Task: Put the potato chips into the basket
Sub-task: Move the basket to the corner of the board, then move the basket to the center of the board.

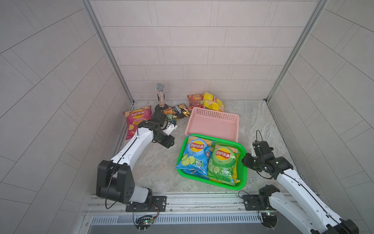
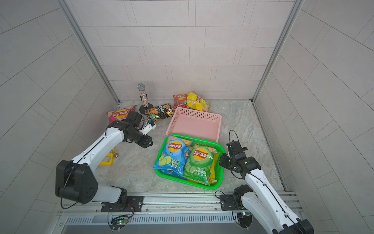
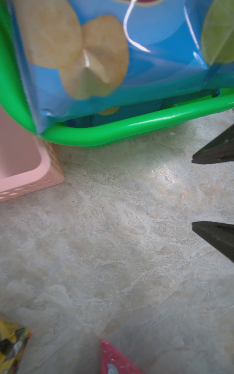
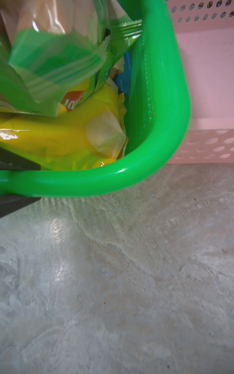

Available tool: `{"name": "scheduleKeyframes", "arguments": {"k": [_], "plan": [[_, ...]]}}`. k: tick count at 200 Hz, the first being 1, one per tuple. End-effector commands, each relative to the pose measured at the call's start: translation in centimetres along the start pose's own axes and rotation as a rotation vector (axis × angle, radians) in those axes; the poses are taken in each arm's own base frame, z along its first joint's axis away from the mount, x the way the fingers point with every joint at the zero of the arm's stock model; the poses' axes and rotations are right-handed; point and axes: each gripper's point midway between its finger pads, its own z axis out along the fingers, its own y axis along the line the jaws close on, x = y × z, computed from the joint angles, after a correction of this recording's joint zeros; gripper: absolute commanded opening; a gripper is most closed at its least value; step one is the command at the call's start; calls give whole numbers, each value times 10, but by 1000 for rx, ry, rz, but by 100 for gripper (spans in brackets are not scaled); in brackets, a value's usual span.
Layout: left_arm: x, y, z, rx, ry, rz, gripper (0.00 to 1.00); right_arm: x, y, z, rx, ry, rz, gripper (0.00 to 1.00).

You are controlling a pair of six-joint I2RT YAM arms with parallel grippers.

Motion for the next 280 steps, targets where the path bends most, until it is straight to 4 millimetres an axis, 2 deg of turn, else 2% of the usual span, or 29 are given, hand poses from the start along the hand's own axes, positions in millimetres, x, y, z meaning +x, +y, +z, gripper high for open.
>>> {"name": "scheduleKeyframes", "arguments": {"k": [1,36,67,98,137,154,172,213,243,280], "plan": [[-36,2,6,32,-39,-10,55,-2,4,-1,-26,-15,12,22],[-84,6,27,-4,-29,19,55,-1,5,1,-43,-17,31,27],[-121,11,54,-40,-14,28,55,0,4,0,-40,-18,37,40],[-144,11,80,-55,5,34,54,3,1,-4,-29,-12,46,56],[-163,14,101,-104,8,27,49,2,-3,-17,-17,-44,65,57],[-165,20,110,-139,21,9,42,2,-5,-19,-15,-53,72,57],[-164,28,115,-172,34,-13,30,4,-6,-19,-15,-50,78,57],[-154,40,112,-240,48,-40,11,7,-5,-17,-24,-41,76,57],[-144,47,101,-273,49,-54,8,6,-3,-16,-31,-40,71,57],[-128,67,94,-322,72,-91,5,8,-3,-13,-37,-32,69,55]]}}
